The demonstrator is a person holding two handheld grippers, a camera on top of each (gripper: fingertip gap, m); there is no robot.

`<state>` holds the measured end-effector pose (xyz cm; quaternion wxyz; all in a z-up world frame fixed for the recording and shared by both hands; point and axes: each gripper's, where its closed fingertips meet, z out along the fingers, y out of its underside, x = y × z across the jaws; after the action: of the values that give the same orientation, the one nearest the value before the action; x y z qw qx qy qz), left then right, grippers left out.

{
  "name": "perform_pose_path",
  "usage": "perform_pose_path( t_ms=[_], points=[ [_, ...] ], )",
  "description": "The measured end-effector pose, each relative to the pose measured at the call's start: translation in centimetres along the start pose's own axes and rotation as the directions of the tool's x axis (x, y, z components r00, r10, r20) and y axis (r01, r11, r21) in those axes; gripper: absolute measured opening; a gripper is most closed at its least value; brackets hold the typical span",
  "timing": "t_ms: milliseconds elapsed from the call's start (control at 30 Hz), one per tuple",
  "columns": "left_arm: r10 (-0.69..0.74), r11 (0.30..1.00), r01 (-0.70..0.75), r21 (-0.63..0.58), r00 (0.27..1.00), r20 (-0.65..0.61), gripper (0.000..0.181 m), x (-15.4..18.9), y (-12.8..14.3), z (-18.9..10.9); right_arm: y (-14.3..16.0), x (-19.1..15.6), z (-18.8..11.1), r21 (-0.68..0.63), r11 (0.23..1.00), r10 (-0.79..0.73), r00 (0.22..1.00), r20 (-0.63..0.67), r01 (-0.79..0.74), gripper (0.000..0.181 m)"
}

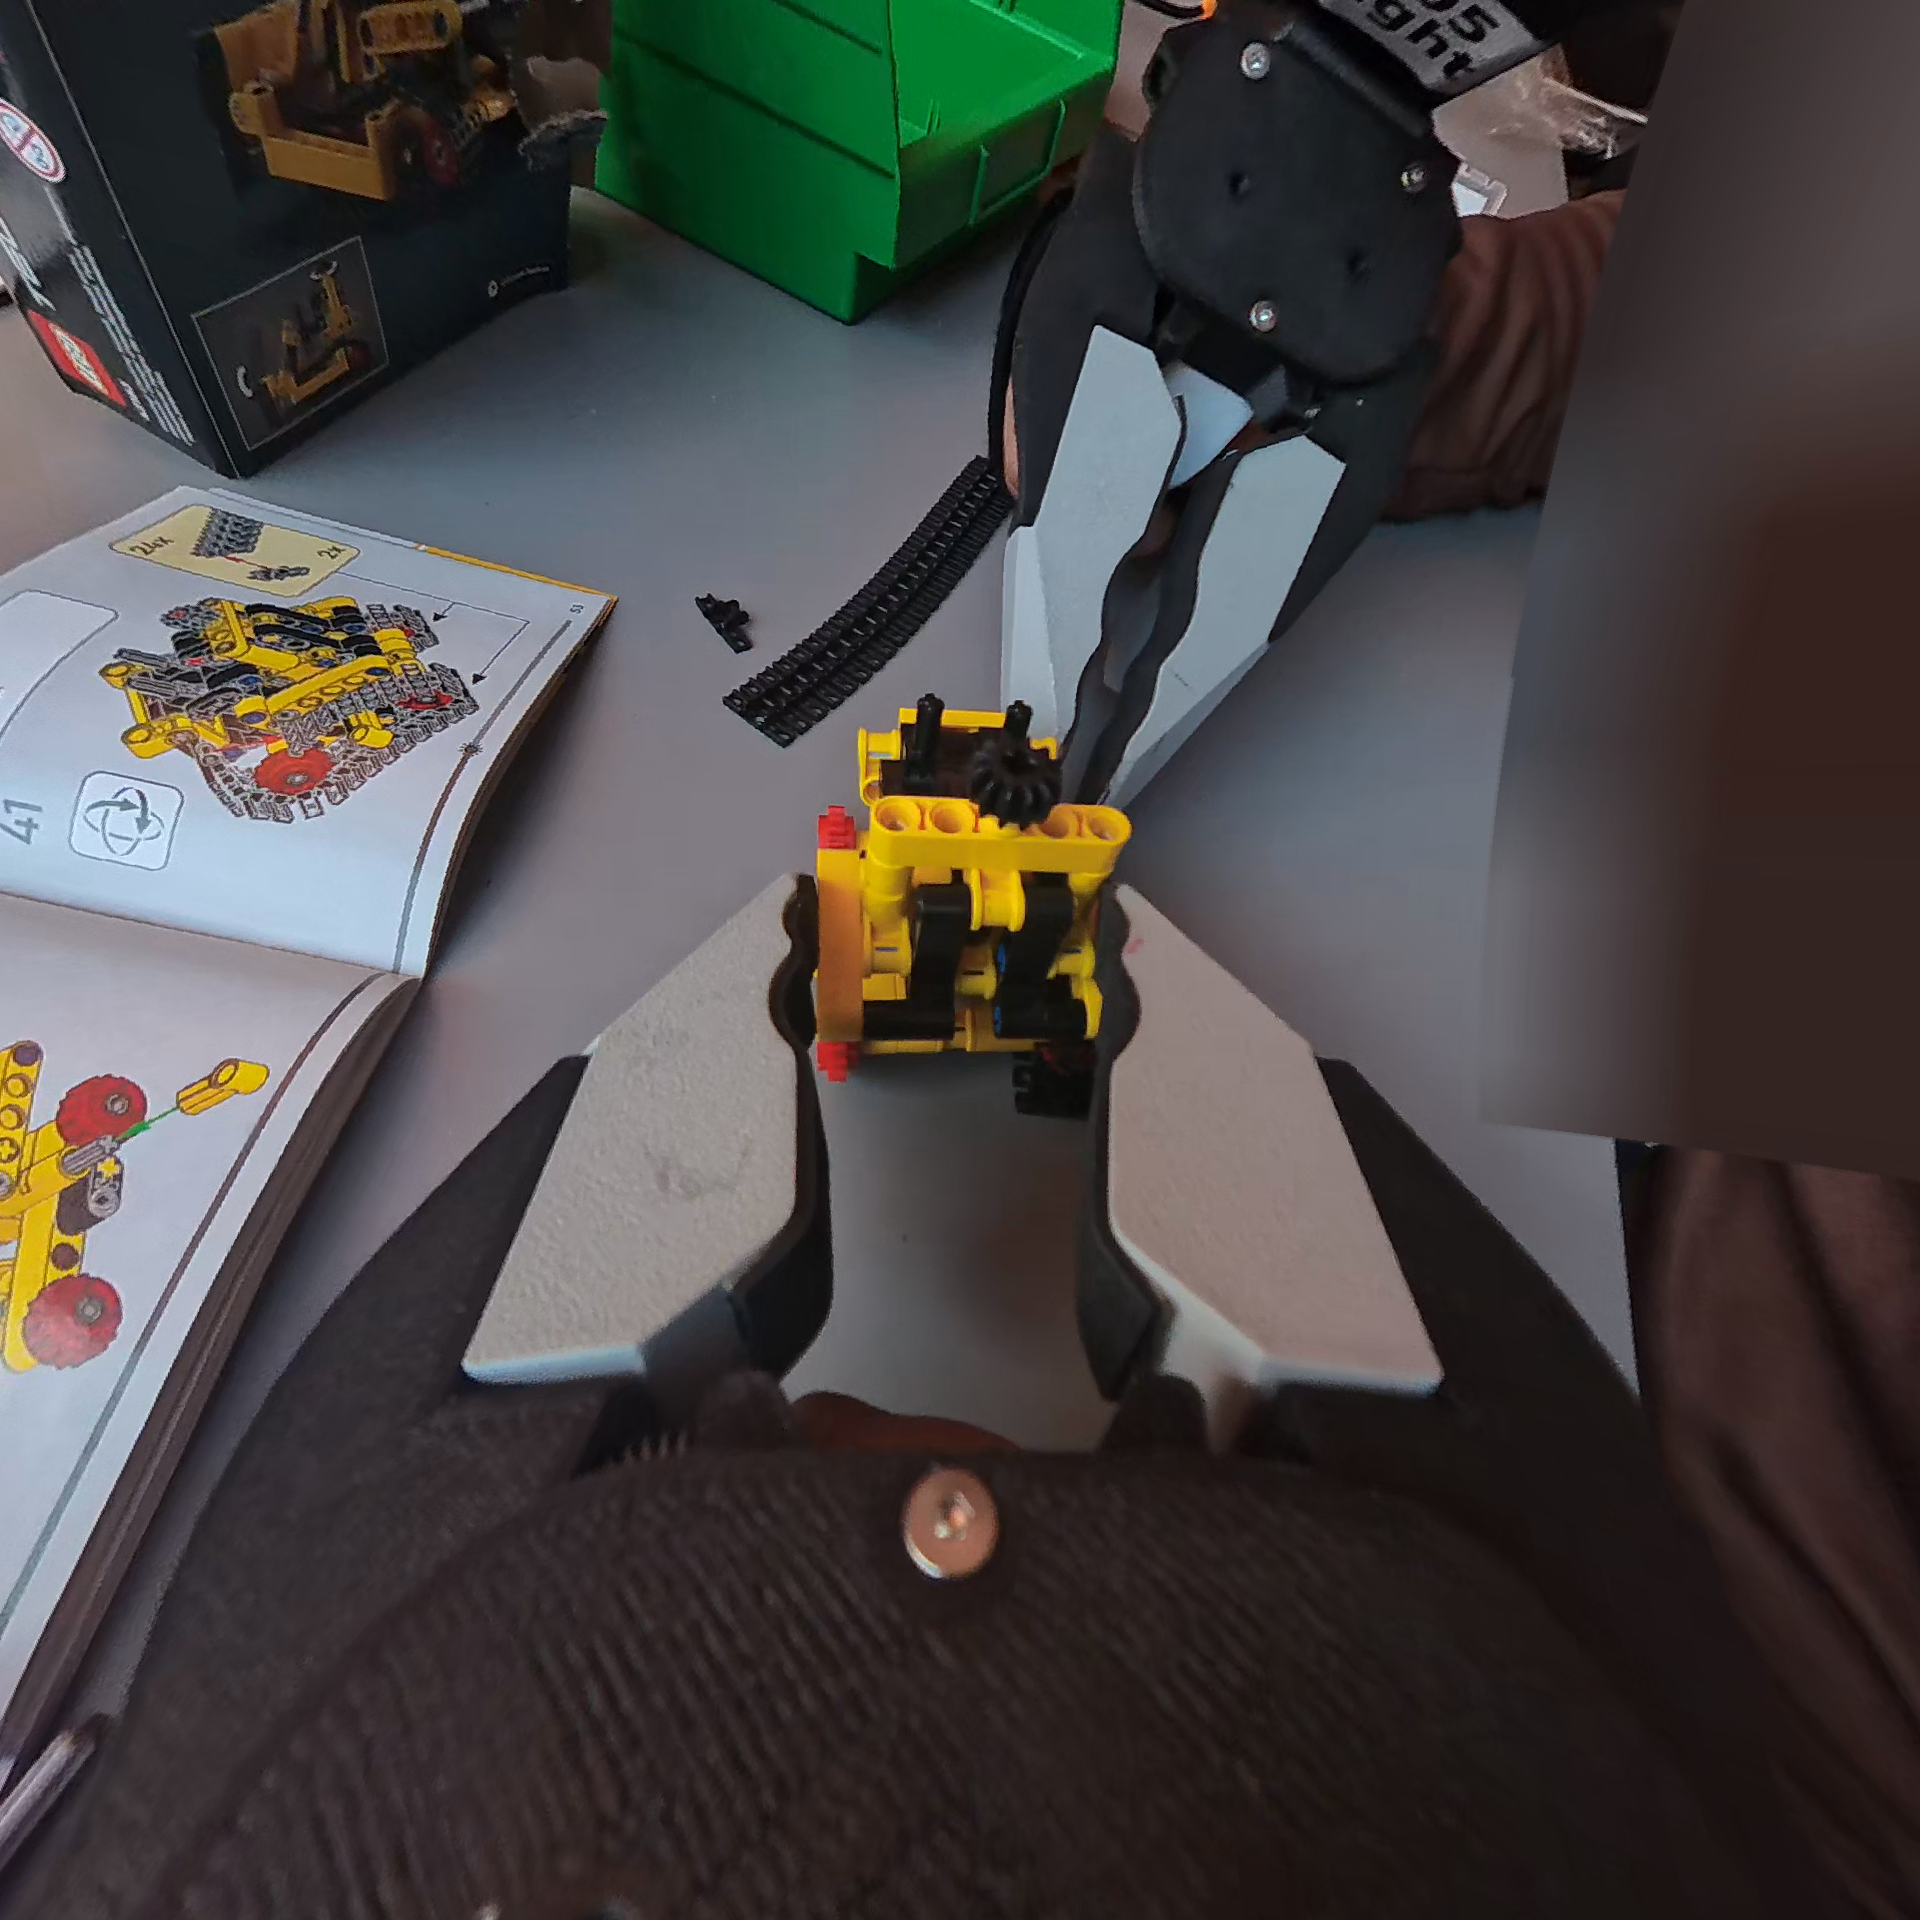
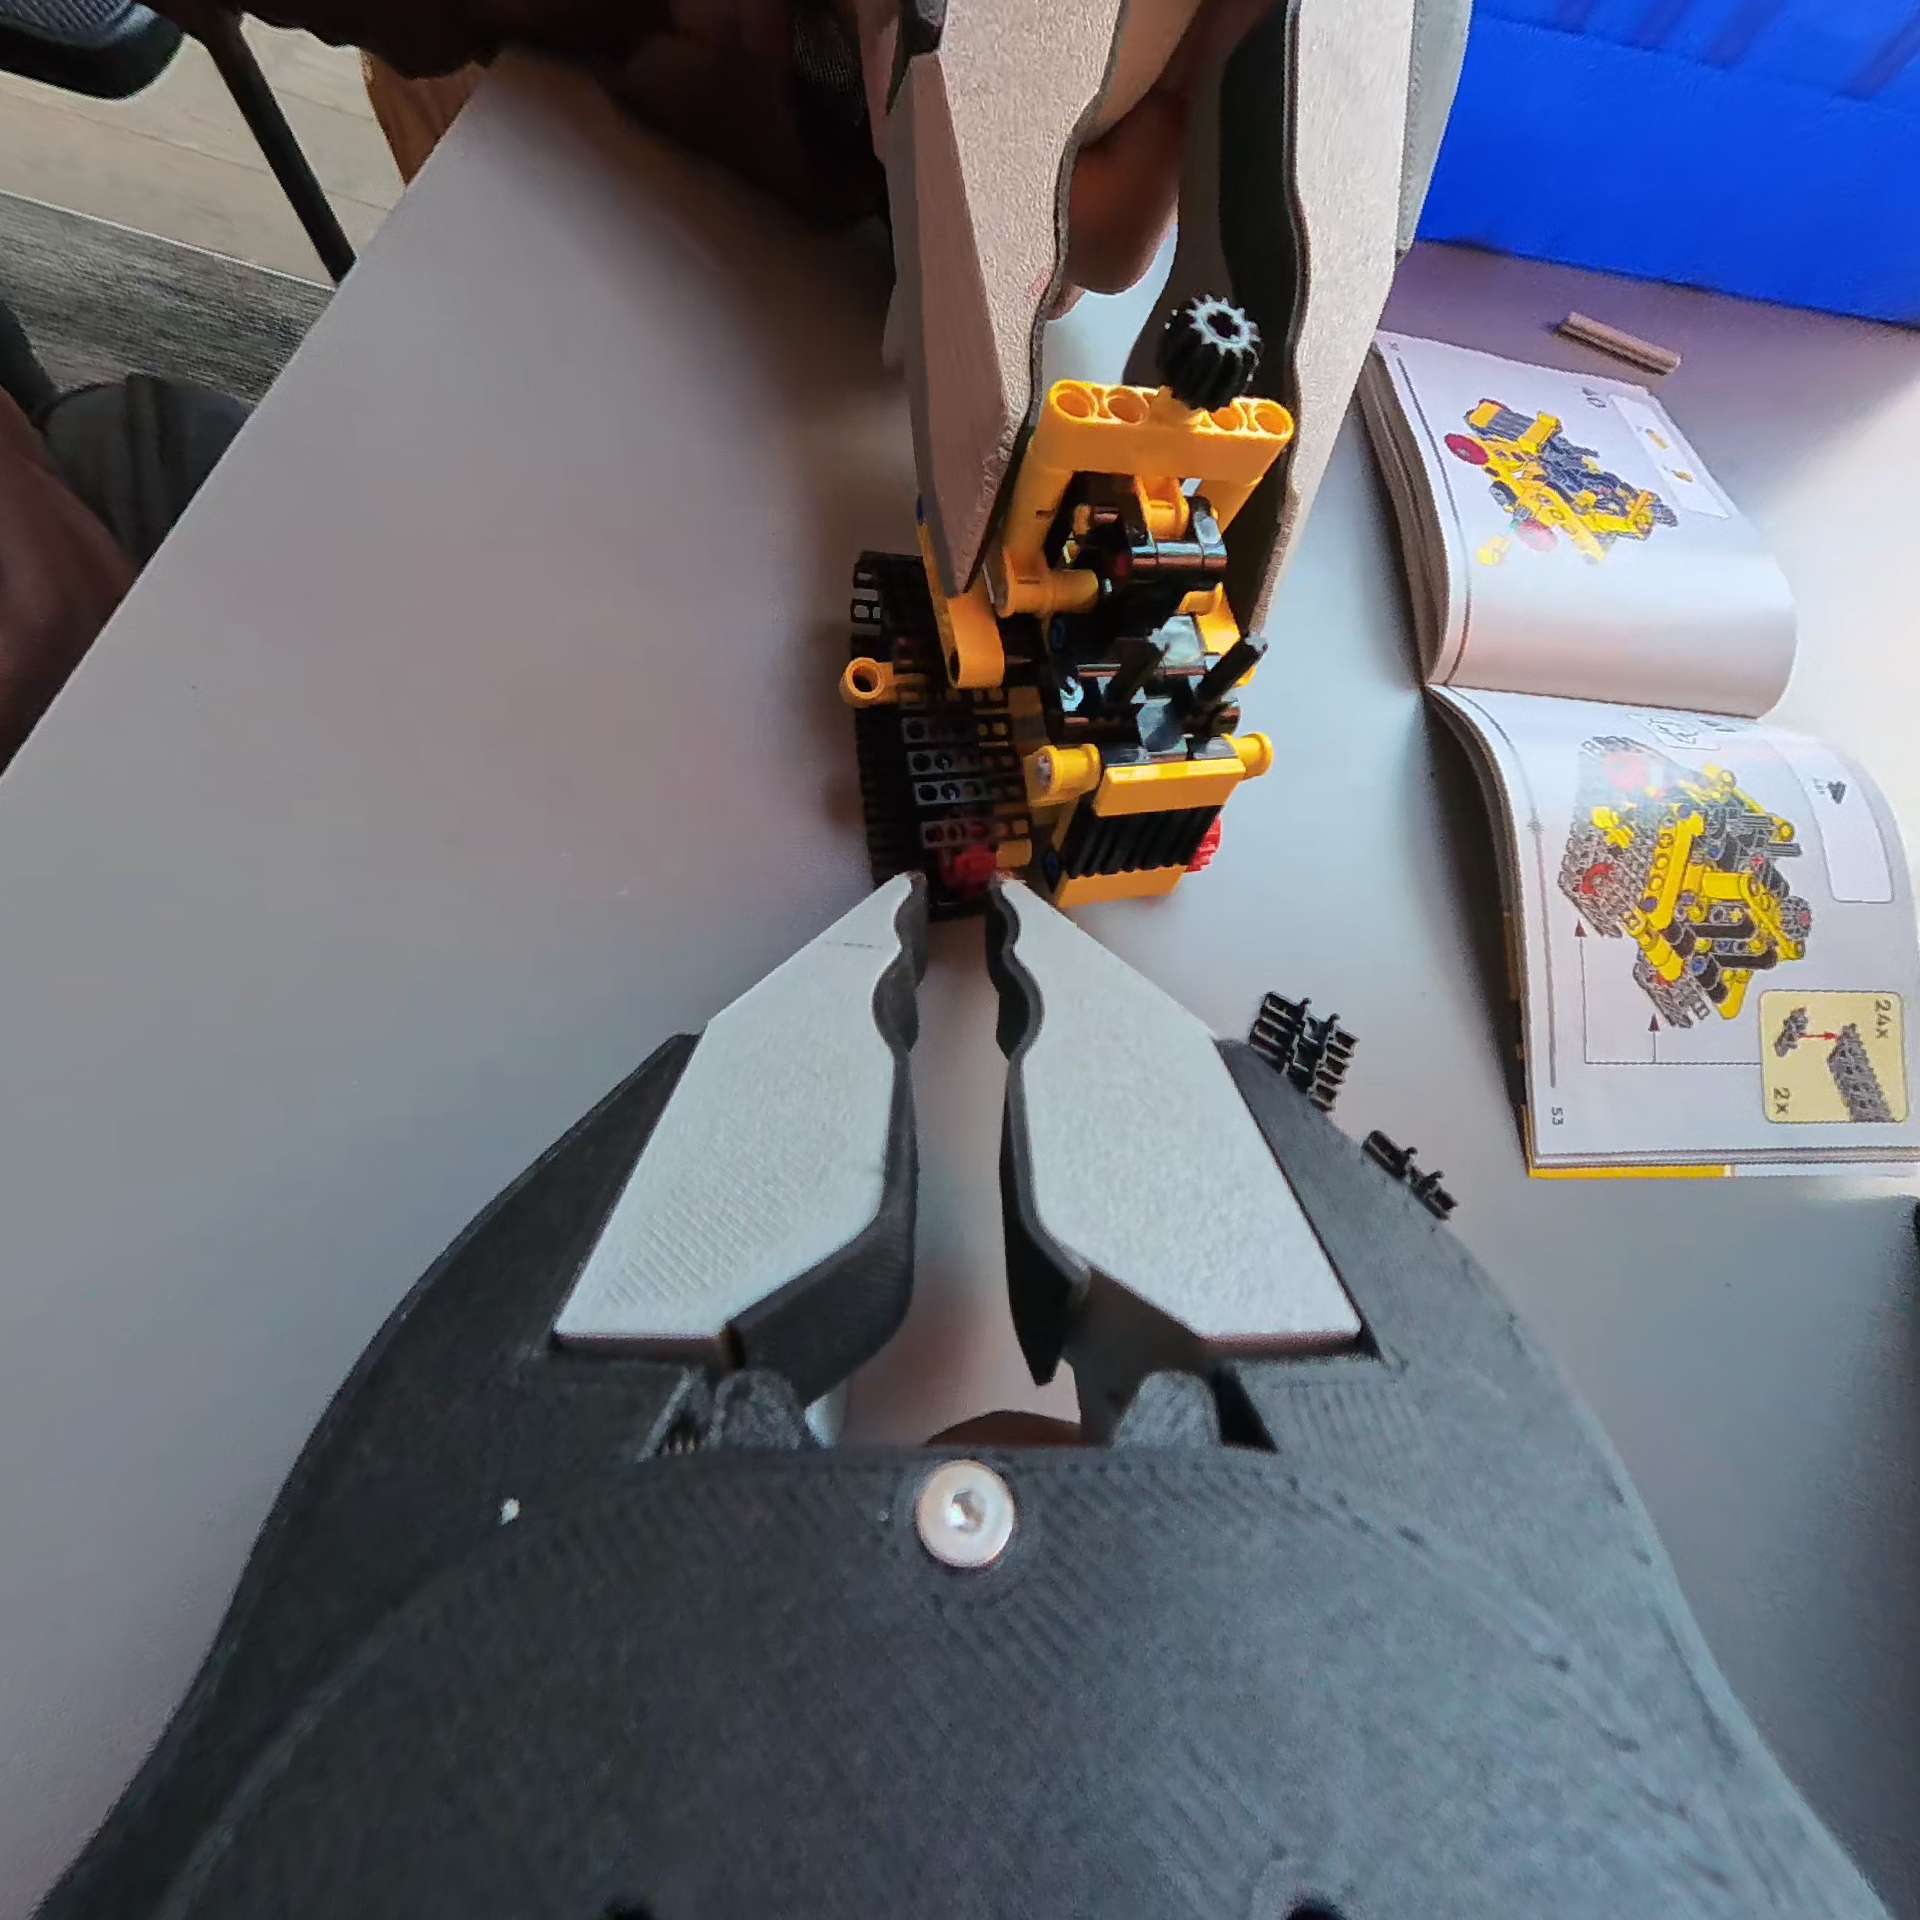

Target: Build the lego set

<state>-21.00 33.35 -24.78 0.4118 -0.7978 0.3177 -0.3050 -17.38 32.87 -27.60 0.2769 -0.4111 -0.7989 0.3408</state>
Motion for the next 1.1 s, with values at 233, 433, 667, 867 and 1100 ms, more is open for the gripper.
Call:
perform_pose_path(
  t_ms=[233,433,667,867,1100],
  points=[
    [0.025,1.0,-0.025,-0.016,1.0,-0.001,0.051,0.4,0.2,0.3,0.1,-0.1,-0.1,0.0,0.999,0.041,0.999,0.034,-0.041,0.012],
    [0.019,1.0,-0.018,-0.009,1.0,0.013,0.051,0.2,0.1,0.3,-0.1,0.0,-0.3,0.019,0.999,0.037,0.999,0.016,-0.037,0.008],
    [0.056,0.998,-0.056,-0.008,0.998,0.007,0.05,0.8,-0.1,0.5,-0.9,-0.4,-0.6,0.068,0.997,0.02,0.999,0.044,-0.023,0.0],
    [0.041,0.999,-0.041,-0.013,0.999,-0.003,0.05,0.9,0.0,0.6,-0.7,-0.2,-0.7,0.065,0.996,0.064,0.996,0.062,-0.068,0.002],
    [0.04,0.999,-0.04,-0.009,0.999,0.009,0.05,0.7,0.0,0.6,0.1,-0.6,-0.6,0.011,0.995,0.099,0.99,0.1,-0.101,0.013]
  ],
)
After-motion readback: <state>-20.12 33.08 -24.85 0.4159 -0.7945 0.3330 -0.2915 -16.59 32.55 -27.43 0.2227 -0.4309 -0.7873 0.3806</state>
